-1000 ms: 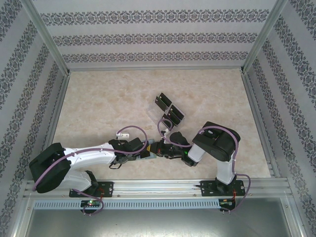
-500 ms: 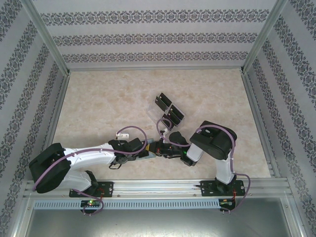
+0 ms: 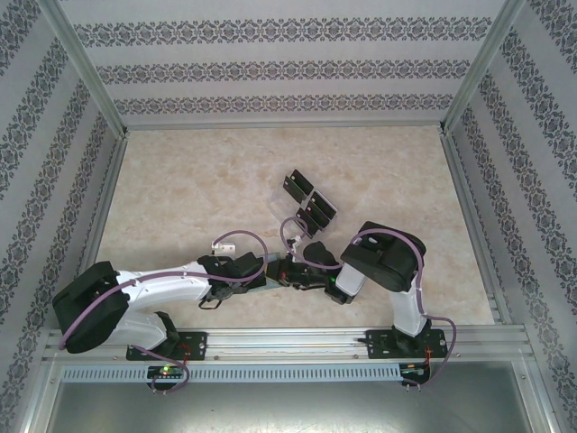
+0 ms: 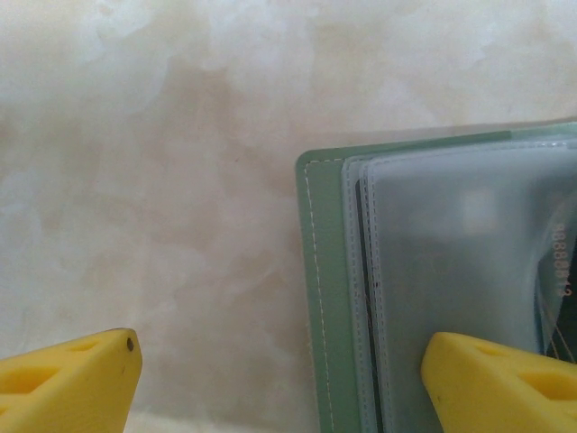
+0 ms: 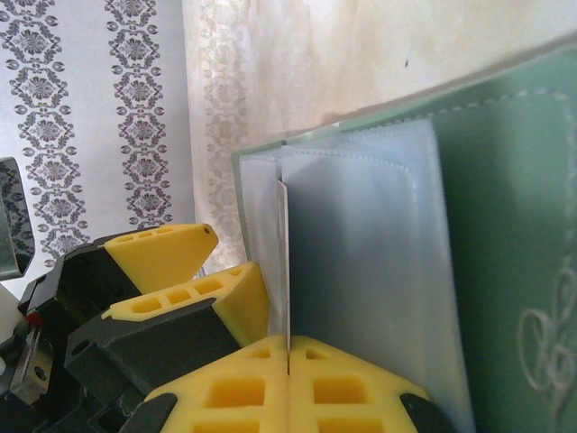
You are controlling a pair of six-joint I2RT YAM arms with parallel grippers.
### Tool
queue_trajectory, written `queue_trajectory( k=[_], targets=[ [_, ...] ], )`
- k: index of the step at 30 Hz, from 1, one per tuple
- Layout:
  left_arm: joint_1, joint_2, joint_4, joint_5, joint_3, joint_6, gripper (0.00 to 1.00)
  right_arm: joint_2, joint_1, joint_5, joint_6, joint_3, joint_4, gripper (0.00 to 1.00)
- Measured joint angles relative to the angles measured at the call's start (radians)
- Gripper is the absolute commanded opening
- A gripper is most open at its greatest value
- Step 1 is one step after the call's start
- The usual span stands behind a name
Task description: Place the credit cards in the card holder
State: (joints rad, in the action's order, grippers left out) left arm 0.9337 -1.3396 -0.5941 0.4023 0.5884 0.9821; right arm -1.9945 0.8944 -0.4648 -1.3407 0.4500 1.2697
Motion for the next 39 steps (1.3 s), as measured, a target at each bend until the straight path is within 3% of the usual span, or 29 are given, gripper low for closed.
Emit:
queue_trajectory(
  k=[39],
  targets=[
    [-0.001, 0.011, 0.007, -0.001, -0.009, 0.008, 0.84, 0.058, -0.041, 0.026, 0.068, -0.032, -0.066, 0.0]
  ],
)
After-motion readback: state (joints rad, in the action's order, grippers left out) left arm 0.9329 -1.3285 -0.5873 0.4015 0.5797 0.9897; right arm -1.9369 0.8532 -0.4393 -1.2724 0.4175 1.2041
